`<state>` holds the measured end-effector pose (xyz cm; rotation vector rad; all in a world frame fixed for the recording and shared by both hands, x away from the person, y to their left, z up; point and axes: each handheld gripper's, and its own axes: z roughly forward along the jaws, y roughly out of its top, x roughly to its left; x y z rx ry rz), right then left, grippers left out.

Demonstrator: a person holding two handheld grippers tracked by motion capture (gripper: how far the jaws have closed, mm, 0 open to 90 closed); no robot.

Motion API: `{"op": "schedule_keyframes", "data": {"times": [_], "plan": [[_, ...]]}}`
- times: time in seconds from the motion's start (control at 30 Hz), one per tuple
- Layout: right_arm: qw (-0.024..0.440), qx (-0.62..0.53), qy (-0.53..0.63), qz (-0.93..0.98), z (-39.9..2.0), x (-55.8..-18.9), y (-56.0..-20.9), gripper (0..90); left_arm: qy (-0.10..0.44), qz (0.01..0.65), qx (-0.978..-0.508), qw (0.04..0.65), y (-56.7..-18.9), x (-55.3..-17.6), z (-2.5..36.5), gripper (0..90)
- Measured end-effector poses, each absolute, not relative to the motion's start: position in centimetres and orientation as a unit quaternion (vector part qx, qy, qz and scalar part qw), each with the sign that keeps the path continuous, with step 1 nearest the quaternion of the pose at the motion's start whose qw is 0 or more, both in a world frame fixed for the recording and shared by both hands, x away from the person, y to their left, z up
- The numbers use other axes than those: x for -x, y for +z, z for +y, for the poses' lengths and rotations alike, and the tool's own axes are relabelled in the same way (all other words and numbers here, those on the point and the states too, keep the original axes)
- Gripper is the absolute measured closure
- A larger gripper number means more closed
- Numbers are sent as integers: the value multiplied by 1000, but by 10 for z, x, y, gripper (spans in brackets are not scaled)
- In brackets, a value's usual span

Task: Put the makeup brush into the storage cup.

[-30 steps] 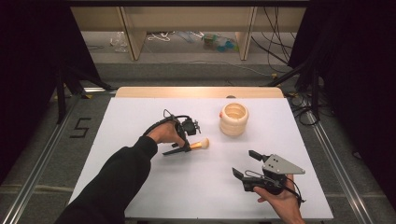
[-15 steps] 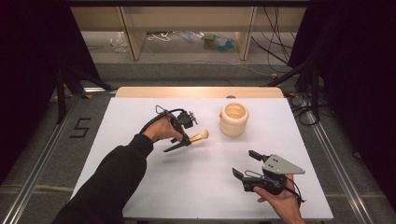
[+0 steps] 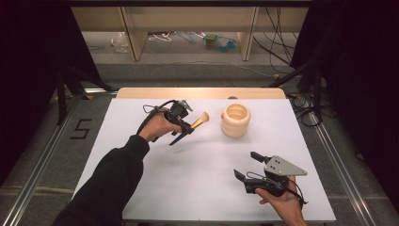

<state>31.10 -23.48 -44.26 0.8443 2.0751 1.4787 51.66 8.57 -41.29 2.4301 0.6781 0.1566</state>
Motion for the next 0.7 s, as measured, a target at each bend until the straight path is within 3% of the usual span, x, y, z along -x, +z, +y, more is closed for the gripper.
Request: {"op": "schedule_keyframes", "data": {"times": [0.7], "plan": [[221,-313,533,754,-235,-310,-442,159,122,318,-827,447,-393,-522,99,743]]}}
